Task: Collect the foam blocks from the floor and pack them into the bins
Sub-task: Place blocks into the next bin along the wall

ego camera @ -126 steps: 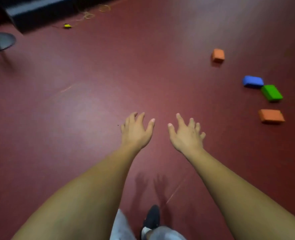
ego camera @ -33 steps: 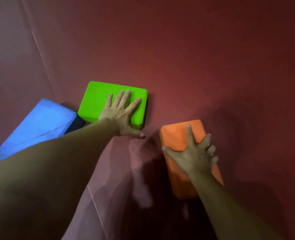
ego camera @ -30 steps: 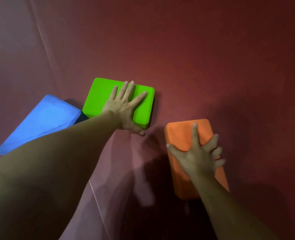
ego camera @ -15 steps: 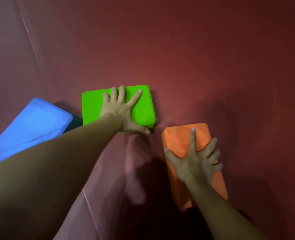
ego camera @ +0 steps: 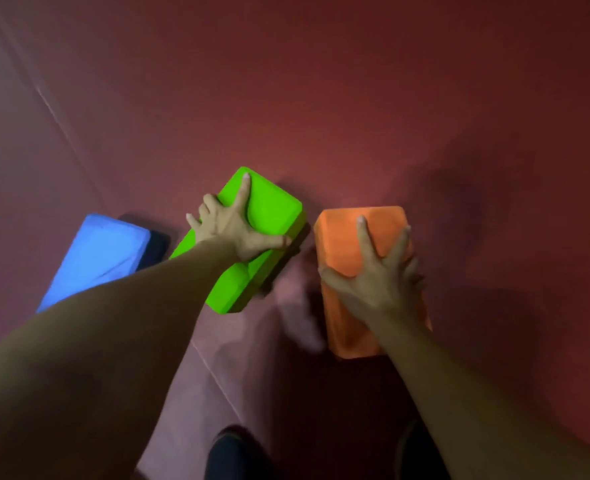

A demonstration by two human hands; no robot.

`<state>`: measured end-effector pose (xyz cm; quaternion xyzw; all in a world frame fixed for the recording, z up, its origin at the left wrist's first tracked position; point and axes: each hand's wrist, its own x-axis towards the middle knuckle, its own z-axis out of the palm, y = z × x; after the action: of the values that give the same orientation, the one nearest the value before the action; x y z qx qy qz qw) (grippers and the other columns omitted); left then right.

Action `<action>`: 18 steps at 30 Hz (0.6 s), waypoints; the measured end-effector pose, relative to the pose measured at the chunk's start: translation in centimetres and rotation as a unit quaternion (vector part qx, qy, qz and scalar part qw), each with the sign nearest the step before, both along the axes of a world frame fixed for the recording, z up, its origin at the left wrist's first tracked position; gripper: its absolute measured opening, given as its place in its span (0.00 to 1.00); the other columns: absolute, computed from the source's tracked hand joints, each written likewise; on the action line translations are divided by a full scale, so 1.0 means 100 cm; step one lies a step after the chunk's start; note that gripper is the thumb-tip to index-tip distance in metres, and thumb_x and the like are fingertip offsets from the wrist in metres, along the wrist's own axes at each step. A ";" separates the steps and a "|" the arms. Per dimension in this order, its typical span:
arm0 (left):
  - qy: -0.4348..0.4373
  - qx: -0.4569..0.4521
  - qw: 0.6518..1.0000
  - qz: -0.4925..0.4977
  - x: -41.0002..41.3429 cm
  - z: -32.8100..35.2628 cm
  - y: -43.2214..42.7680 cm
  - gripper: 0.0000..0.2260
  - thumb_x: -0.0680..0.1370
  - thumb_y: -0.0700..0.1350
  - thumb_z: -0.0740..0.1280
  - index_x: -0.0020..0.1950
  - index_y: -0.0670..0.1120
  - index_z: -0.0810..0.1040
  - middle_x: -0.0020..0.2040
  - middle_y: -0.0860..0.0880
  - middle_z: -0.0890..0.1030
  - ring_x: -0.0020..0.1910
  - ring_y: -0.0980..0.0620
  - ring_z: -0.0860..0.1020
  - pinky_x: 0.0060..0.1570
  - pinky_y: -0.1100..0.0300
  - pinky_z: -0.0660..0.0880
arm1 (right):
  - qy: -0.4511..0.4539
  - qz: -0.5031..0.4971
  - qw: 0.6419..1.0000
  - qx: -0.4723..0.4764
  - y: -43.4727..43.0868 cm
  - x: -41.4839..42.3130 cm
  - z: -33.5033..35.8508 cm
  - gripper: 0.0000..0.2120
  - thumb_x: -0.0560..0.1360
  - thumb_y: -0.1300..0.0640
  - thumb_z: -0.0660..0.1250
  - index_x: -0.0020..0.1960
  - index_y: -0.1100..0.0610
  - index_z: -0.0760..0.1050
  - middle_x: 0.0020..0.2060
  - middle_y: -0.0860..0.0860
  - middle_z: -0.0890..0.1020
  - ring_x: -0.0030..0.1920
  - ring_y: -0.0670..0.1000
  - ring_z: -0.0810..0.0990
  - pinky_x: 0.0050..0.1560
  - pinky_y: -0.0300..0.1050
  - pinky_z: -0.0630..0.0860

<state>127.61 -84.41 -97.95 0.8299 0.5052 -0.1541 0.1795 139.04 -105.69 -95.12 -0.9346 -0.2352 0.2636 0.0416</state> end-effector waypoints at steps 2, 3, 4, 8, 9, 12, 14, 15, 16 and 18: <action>-0.009 -0.012 1.000 0.006 0.021 0.059 -0.028 0.64 0.50 0.83 0.66 0.78 0.68 0.37 0.73 0.35 0.60 0.73 0.34 0.62 0.71 0.33 0.60 | -0.007 -0.039 0.999 0.013 -0.029 0.010 0.047 0.50 0.63 0.20 0.61 0.78 0.29 0.41 0.81 0.59 0.42 0.75 0.72 0.55 0.69 0.72 0.60; -0.015 -0.025 1.000 0.005 0.033 0.094 -0.043 0.64 0.51 0.82 0.67 0.79 0.68 0.38 0.76 0.37 0.57 0.75 0.35 0.60 0.70 0.33 0.61 | -0.003 -0.073 0.997 0.016 -0.046 0.016 0.078 0.50 0.64 0.20 0.61 0.78 0.29 0.41 0.81 0.59 0.41 0.75 0.72 0.54 0.70 0.73 0.59; -0.021 -0.036 0.999 -0.006 0.045 0.130 -0.060 0.63 0.51 0.81 0.68 0.79 0.68 0.39 0.78 0.38 0.55 0.76 0.35 0.59 0.70 0.33 0.61 | -0.004 -0.102 0.995 0.016 -0.061 0.023 0.111 0.50 0.65 0.20 0.62 0.78 0.30 0.40 0.81 0.59 0.40 0.76 0.72 0.52 0.71 0.73 0.57; -0.030 -0.059 0.995 -0.078 0.080 0.279 -0.126 0.62 0.51 0.82 0.65 0.79 0.66 0.41 0.72 0.42 0.62 0.74 0.39 0.61 0.68 0.34 0.61 | 0.005 -0.201 0.979 0.013 -0.120 0.036 0.260 0.52 0.64 0.19 0.62 0.78 0.29 0.37 0.81 0.58 0.37 0.77 0.71 0.50 0.71 0.72 0.56; -0.033 -0.067 0.993 -0.092 0.086 0.316 -0.142 0.62 0.51 0.82 0.64 0.80 0.66 0.41 0.71 0.43 0.62 0.74 0.40 0.61 0.69 0.34 0.60 | -0.002 -0.222 0.975 0.018 -0.136 0.032 0.298 0.52 0.63 0.19 0.62 0.77 0.29 0.37 0.81 0.58 0.37 0.77 0.71 0.50 0.71 0.72 0.56; -0.028 -0.086 0.985 -0.148 0.092 0.419 -0.197 0.61 0.52 0.82 0.64 0.80 0.65 0.42 0.68 0.43 0.63 0.73 0.40 0.63 0.69 0.34 0.60 | -0.041 -0.309 0.950 0.021 -0.190 0.000 0.405 0.53 0.61 0.18 0.61 0.78 0.30 0.39 0.80 0.59 0.41 0.74 0.70 0.56 0.68 0.71 0.60; -0.035 -0.080 0.978 -0.188 0.089 0.478 -0.237 0.61 0.53 0.83 0.64 0.80 0.65 0.43 0.66 0.43 0.65 0.70 0.40 0.65 0.67 0.34 0.62 | -0.072 -0.373 0.925 0.023 -0.228 -0.030 0.466 0.53 0.61 0.18 0.62 0.79 0.32 0.43 0.80 0.60 0.45 0.72 0.71 0.59 0.66 0.70 0.61; -0.040 -0.083 0.974 -0.205 0.085 0.504 -0.259 0.61 0.52 0.83 0.63 0.80 0.64 0.44 0.66 0.43 0.65 0.69 0.40 0.66 0.66 0.34 0.62 | -0.081 -0.407 0.909 0.023 -0.248 -0.046 0.493 0.52 0.61 0.18 0.62 0.78 0.32 0.44 0.80 0.60 0.46 0.72 0.71 0.60 0.66 0.71 0.61; -0.045 -0.087 0.970 -0.225 0.081 0.528 -0.281 0.62 0.51 0.82 0.62 0.80 0.64 0.44 0.65 0.43 0.65 0.69 0.39 0.66 0.66 0.35 0.62 | -0.082 -0.449 0.889 0.025 -0.270 -0.062 0.518 0.52 0.61 0.18 0.63 0.78 0.31 0.45 0.80 0.60 0.47 0.72 0.71 0.59 0.66 0.71 0.61; -0.052 -0.084 0.957 -0.272 0.070 0.571 -0.330 0.62 0.50 0.83 0.61 0.81 0.63 0.46 0.64 0.43 0.66 0.68 0.39 0.66 0.65 0.37 0.63 | -0.070 -0.529 0.845 0.027 -0.317 -0.096 0.560 0.53 0.61 0.18 0.63 0.78 0.30 0.43 0.81 0.59 0.45 0.73 0.71 0.58 0.67 0.72 0.58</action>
<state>134.65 -117.42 -40.82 0.9248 0.2359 -0.1956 0.2254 129.45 -137.39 -39.12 -0.9318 0.2858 0.1286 0.1832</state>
